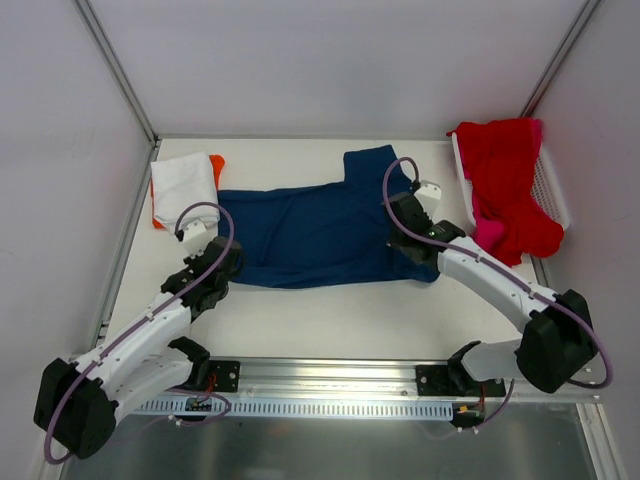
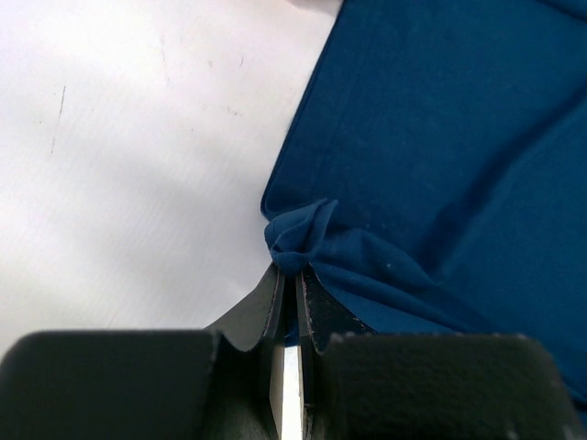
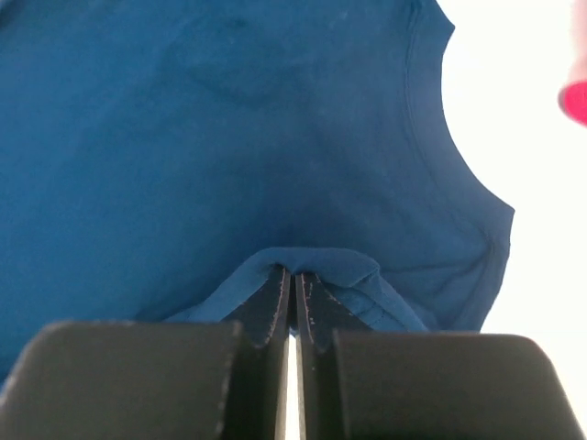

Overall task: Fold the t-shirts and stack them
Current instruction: Fold the tshirt

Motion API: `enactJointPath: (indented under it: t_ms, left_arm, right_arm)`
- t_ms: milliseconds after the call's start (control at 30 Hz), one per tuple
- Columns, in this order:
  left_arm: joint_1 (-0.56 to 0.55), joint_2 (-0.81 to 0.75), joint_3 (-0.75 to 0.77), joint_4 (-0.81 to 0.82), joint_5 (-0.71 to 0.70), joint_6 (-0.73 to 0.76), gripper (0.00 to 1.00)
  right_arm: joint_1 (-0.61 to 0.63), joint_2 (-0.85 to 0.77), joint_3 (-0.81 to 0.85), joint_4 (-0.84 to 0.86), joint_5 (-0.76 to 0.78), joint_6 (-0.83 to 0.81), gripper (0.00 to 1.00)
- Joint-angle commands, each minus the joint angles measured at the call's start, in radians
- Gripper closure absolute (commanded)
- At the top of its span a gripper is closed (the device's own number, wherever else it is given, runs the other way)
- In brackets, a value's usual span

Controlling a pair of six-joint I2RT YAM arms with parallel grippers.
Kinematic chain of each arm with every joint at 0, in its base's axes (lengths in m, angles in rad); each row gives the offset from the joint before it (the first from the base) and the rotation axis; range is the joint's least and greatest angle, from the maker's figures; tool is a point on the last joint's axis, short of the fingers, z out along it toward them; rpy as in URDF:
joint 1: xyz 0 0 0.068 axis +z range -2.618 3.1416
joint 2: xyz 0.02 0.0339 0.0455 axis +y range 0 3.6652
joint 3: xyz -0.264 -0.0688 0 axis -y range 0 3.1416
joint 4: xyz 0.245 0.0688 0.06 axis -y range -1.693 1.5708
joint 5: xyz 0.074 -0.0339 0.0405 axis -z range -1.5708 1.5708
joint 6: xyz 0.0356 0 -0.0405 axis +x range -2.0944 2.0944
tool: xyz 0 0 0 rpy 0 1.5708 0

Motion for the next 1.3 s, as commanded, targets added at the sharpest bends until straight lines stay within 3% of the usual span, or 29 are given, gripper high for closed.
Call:
enactJointPath:
  t_ms: [0, 733, 1067, 1100, 1133, 1200, 1267]
  left_arm:
    - [0.037, 0.076, 0.023, 0.1, 0.053, 0.063, 1.0]
    - [0.126, 0.537, 0.273, 0.206, 0.112, 0.083, 1.0]
    - [0.198, 0.684, 0.368, 0.229, 0.158, 0.089, 1.0]
    - [0.22, 0.714, 0.38, 0.245, 0.182, 0.107, 0.46]
    - [0.221, 0.715, 0.38, 0.245, 0.182, 0.108, 0.45]
    - [0.227, 0.736, 0.385, 0.254, 0.194, 0.112, 0.01]
    - [0.233, 0.744, 0.391, 0.255, 0.193, 0.118, 0.01]
  right_arm:
    - [-0.045, 0.072, 0.096, 0.064, -0.032, -0.06, 0.99]
    - [-0.223, 0.471, 0.367, 0.167, -0.156, -0.137, 0.99]
    - [-0.233, 0.699, 0.621, 0.135, -0.207, -0.162, 0.97]
    - [-0.238, 0.743, 0.667, 0.111, -0.216, -0.162, 0.42]
    - [-0.238, 0.744, 0.667, 0.111, -0.216, -0.163, 0.41]
    - [-0.238, 0.768, 0.701, 0.08, -0.216, -0.162, 0.01]
    - [-0.238, 0.778, 0.721, 0.063, -0.221, -0.162, 0.0]
